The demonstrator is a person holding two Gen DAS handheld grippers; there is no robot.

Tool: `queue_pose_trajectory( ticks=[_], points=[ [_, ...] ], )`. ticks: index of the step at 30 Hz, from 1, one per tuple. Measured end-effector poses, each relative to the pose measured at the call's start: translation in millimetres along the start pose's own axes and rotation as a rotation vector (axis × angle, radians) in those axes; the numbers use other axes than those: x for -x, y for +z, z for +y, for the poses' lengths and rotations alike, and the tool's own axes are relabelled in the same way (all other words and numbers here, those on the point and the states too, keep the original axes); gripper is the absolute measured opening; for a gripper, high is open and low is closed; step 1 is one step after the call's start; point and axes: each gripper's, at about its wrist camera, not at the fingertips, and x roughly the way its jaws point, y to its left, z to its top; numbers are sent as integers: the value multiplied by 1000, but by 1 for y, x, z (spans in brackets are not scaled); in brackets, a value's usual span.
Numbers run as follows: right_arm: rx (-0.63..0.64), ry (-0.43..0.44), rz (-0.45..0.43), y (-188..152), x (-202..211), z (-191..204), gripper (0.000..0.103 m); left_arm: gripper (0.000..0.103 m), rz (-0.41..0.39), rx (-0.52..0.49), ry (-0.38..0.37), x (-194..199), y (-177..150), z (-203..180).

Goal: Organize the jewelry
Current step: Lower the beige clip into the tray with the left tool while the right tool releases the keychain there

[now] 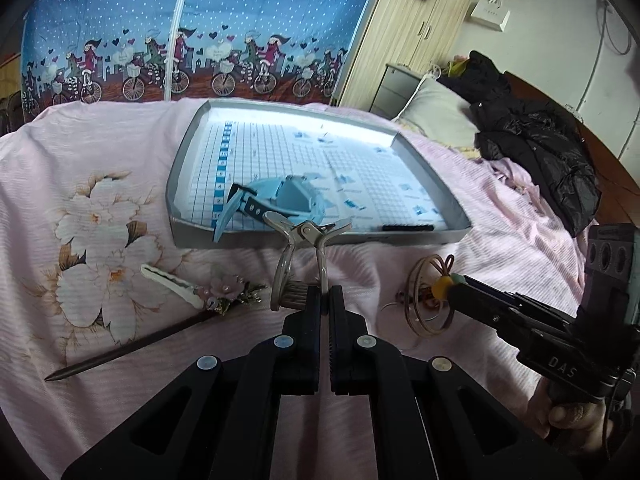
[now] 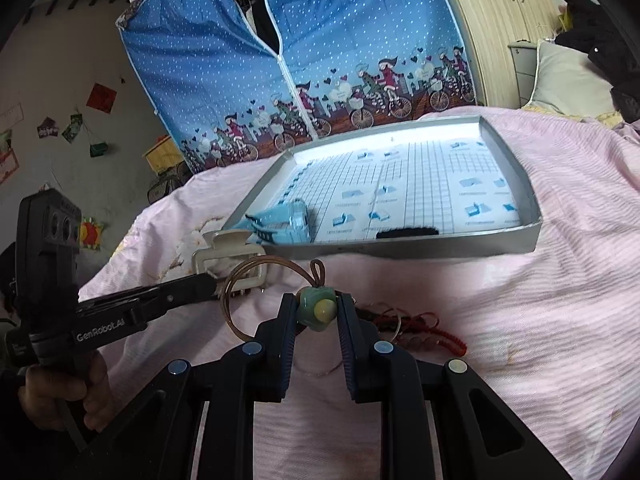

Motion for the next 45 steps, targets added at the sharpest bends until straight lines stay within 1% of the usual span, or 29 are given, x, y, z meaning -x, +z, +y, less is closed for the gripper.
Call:
queue_pose_trajectory(
  ticks=[3, 6, 7, 10, 12, 15, 18, 21, 23, 25, 33, 36, 37, 38, 39, 40, 41, 42, 44, 45],
  points=[
    [-24, -20, -48, 12, 6, -8, 19, 1, -70, -11, -22, 12, 9, -6],
    [-36, -67, -80, 27, 6, -22, 19, 1, -147, -37, -36, 15, 24, -12],
    [-52, -81, -89, 30, 5, -29, 19, 1, -158, -38, -43, 12, 30, -13],
    [-115, -112, -110, 40, 2, -50, 19, 1, -167, 1, -76, -7, 48, -13],
    [-138, -135, -121, 45, 0, -62, 19, 1, -162, 3, -100, -22, 57, -15],
    [-153, -182, -139, 50, -3, -76, 19, 1, -144, -25, -107, -43, 66, -22],
    [-162, -231, -136, 50, -7, -85, 20, 1, -101, -54, -96, -62, 66, -27],
    [-164, -281, -110, 46, -12, -91, 20, 1, -51, -70, -78, -78, 61, -28],
    [-172, -293, -90, 42, -15, -92, 20, 1, -35, -84, -60, -85, 57, -30],
    [-171, -301, -78, 40, -17, -92, 20, 1, -30, -75, -61, -88, 52, -27],
    [-139, -313, -69, 40, -21, -86, 20, 2, -19, -71, -18, -87, 48, -25],
    [-138, -306, -65, 40, -21, -86, 25, 4, -22, -86, -12, -86, 47, -28],
    [-137, -306, -66, 40, -20, -86, 29, 7, -23, -89, -5, -86, 47, -29],
    [-134, -310, -67, 41, -19, -86, 33, 16, -25, -90, -2, -86, 47, -30],
    [-131, -313, -70, 41, -18, -85, 35, 22, -32, -87, 2, -85, 47, -30],
    [-130, -315, -75, 41, -16, -85, 38, 35, -45, -81, 4, -82, 46, -29],
    [-131, -316, -81, 41, -14, -85, 42, 44, -58, -76, 10, -80, 46, -29],
    [-131, -318, -88, 41, -11, -84, 44, 47, -78, -67, 10, -75, 46, -27],
    [-122, -325, -106, 42, -5, -81, 54, 57, -104, -51, 9, -67, 48, -25],
    [-115, -327, -116, 43, -2, -79, 57, 61, -114, -43, 10, -62, 50, -24]
  ],
)
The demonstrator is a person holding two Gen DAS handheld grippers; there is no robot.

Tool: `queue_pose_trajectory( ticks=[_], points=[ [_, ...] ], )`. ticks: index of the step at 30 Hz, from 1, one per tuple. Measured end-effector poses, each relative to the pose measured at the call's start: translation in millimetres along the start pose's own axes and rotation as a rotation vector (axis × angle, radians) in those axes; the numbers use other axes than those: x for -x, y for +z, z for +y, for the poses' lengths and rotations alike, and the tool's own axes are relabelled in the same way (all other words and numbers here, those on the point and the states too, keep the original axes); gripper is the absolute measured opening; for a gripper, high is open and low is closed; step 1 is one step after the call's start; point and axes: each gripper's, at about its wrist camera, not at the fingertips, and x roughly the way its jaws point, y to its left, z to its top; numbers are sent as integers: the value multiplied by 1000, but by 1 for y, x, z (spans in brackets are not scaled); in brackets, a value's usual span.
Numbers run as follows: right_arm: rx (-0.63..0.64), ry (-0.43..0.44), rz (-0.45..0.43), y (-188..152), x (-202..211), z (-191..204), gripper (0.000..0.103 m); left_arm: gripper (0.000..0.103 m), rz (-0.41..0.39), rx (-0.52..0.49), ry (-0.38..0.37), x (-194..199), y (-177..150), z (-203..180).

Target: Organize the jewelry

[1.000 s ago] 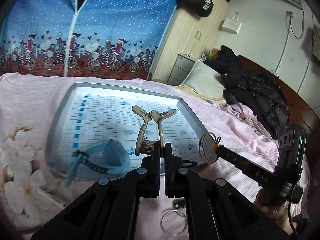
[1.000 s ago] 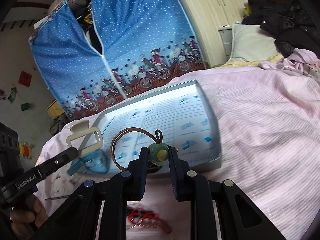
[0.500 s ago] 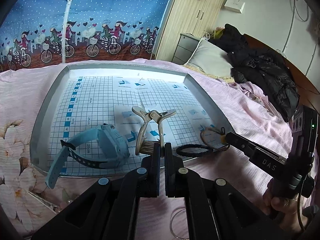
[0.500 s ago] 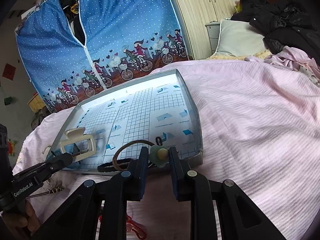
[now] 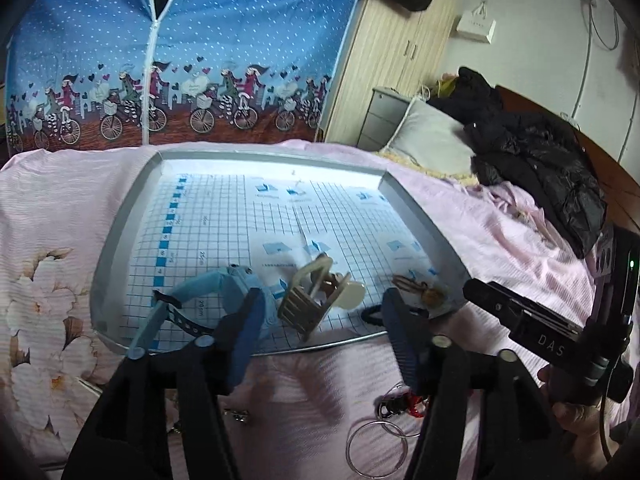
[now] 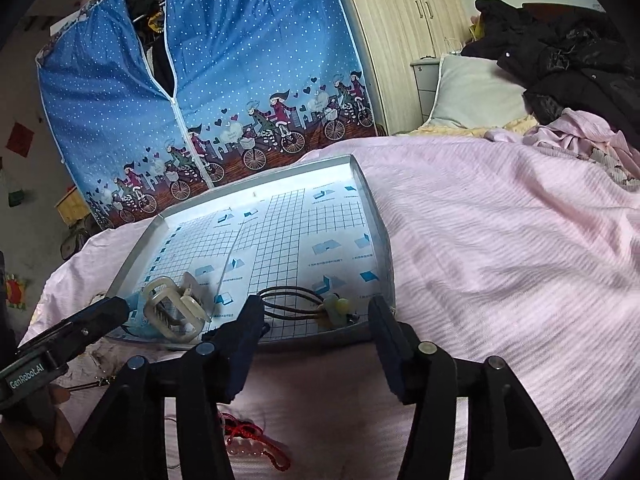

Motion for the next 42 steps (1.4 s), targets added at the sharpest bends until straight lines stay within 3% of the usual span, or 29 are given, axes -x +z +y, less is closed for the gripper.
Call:
queue_pose_trajectory(
  ticks=[2, 4, 7, 14, 22, 26, 33, 42],
  points=[
    [14, 3, -27, 1, 10, 3, 73, 84, -30, 21, 11, 13, 4, 1],
    [32, 22, -54, 0, 21, 7, 85, 98, -68, 37, 18, 29, 7, 3],
    [65, 61, -100, -1, 40, 15, 103, 101, -153, 53, 19, 61, 9, 5],
    [156, 115, -178, -5, 85, 38, 103, 101, -260, -16, 97, 124, 3, -6],
    [204, 140, -218, -24, 127, 56, 103, 101, -280, -60, 193, 178, -40, -23],
    [220, 145, -225, -41, 147, 58, 103, 101, -258, -23, 218, 199, -65, -20],
    [249, 148, -171, -70, 167, 67, 103, 101, -153, 62, 210, 217, -94, -17],
    [215, 128, -84, -81, 159, 64, 103, 101, -91, -1, 229, 210, -103, -31]
  ],
)
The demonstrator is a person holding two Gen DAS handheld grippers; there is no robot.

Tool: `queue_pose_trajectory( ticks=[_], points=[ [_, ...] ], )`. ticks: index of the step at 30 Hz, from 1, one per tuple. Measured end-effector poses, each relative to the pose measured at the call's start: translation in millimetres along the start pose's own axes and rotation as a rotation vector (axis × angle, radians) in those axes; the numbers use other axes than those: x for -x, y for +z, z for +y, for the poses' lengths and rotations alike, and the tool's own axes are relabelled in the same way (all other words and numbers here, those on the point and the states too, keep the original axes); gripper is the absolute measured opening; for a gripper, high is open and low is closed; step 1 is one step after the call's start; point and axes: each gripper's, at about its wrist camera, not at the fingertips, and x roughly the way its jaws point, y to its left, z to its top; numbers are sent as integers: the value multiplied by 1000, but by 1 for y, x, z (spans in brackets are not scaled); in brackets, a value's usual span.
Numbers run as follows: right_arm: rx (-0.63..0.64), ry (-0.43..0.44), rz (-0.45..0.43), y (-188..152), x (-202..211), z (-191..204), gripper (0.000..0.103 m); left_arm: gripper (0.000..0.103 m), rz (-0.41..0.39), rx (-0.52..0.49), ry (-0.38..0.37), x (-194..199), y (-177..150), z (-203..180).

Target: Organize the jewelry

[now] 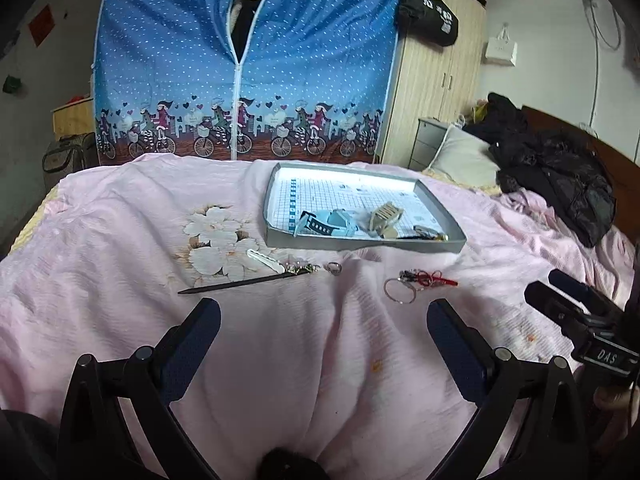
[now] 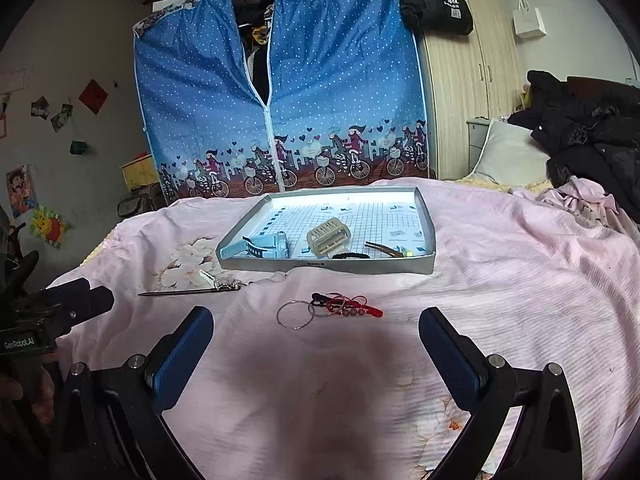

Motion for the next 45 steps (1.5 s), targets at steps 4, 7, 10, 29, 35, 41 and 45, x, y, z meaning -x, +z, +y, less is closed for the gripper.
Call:
queue_pose_trajectory(
  ticks=[4, 7, 10, 29, 35, 41, 45],
  points=[
    [-30, -13, 60, -4, -12, -7, 103, 101, 31, -26, 7, -11, -4, -4],
    [-44, -9, 96, -7, -18, -10, 103, 101, 56, -31, 14, -19, -6, -4],
    [-43, -7, 119, -9, -22, -10, 103, 101, 82, -28, 15, -25, -8, -3],
    [-144, 159, 302, -9, -77, -19, 97, 101, 253, 12, 30, -65, 14, 35],
    [-140, 190, 378, -10, -108, -18, 73, 100, 341, -41, 3, -107, 29, 50],
    [-97, 174, 417, -8, -137, -18, 59, 98, 388, -85, -41, -150, 34, 60],
    [-112, 180, 421, -5, -153, -24, 53, 90, 412, -69, -72, -173, 34, 64]
  ],
)
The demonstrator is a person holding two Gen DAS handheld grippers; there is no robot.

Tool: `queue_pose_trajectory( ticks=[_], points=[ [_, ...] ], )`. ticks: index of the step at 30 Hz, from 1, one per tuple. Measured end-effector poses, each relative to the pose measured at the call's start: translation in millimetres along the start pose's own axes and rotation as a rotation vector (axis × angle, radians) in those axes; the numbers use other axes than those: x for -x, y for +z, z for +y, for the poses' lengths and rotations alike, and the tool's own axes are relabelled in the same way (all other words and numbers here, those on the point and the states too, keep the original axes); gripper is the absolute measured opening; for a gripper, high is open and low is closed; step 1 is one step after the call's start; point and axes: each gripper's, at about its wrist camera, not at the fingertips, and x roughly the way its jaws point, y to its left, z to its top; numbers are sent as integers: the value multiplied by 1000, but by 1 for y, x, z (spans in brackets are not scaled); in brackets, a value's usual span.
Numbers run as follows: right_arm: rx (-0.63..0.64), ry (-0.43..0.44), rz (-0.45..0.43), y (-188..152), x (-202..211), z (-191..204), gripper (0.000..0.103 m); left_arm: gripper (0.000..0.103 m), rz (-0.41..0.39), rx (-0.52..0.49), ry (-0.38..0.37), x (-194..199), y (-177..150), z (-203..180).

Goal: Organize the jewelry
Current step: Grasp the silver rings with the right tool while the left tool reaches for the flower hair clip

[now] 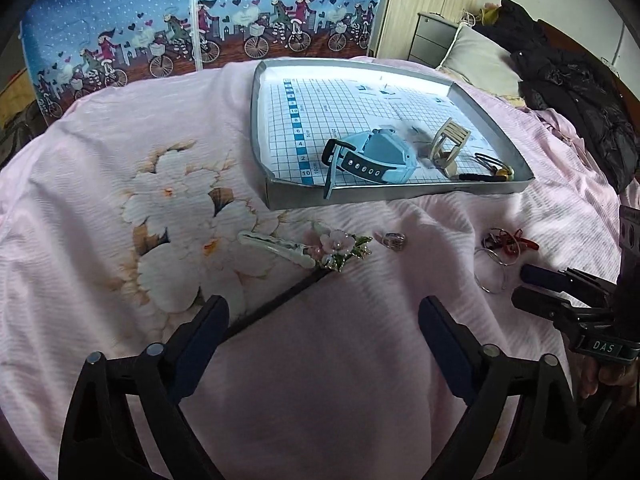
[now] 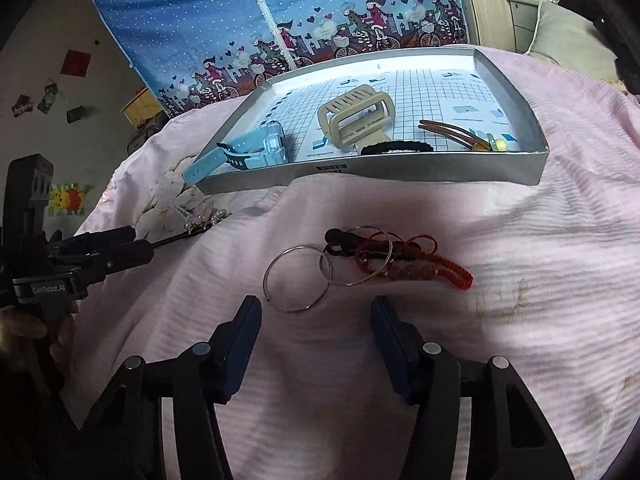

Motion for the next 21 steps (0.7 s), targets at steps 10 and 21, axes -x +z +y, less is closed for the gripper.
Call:
queue_pose_trajectory(
  ticks=[10, 21],
  points=[
    [-16, 20, 12, 14, -26, -5, 36, 72, 103, 33, -76, -36, 10, 15],
    [-20, 93, 15, 11, -22, 0, 8, 56, 136, 9, -241, -25, 9, 3]
  ],
)
